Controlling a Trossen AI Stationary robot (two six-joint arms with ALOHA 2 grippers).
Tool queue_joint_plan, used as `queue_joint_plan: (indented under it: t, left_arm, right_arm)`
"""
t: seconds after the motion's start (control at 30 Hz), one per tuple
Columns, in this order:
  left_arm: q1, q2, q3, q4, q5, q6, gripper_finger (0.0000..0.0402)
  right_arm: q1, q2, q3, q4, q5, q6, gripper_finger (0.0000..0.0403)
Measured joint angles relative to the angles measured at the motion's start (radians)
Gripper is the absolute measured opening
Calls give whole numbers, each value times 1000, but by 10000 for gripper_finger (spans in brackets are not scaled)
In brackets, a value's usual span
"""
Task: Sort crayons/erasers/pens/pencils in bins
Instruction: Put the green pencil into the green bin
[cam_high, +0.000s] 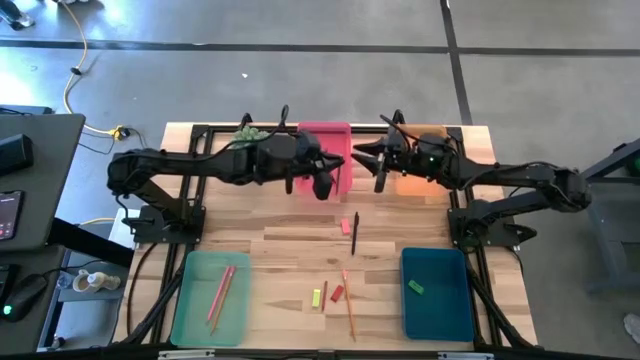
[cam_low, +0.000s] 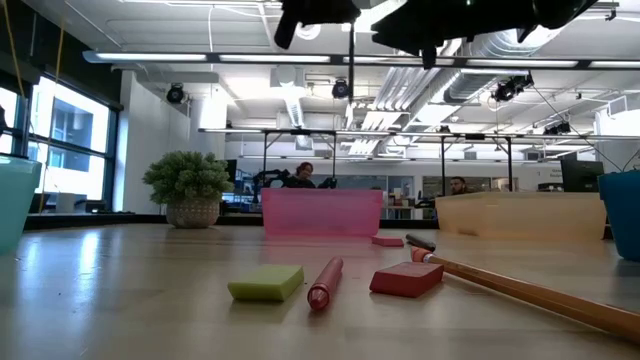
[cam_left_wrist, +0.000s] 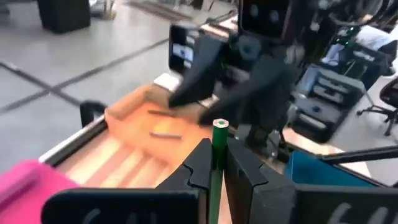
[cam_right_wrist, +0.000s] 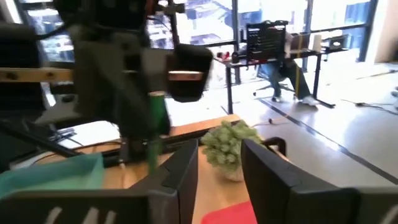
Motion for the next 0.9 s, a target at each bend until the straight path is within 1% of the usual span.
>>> queue_joint_plan:
  t: [0.17,0.3,0.4,0.57,0.9]
  left_arm:
    - [-17,-35,0,-168,-40,-92,10]
    - [-43,-71,0,-306,-89,-184,10]
    - [-75,-98,0,-393,-97,-279,10]
    - [-172,-127,0,-533,-104,-477,10]
    - [-375,-142,1,-734,-105,-829,10]
  right_arm:
    - [-34,0,0,-32,-1,-22,119]
    - [-46,0,0,-43,-1,-89,119]
    - [-53,0,0,-44,-4,-137,119]
    - [-63,0,0,-45,-5,-203,119]
    - [-83,0,1,-102,-5,-209,119]
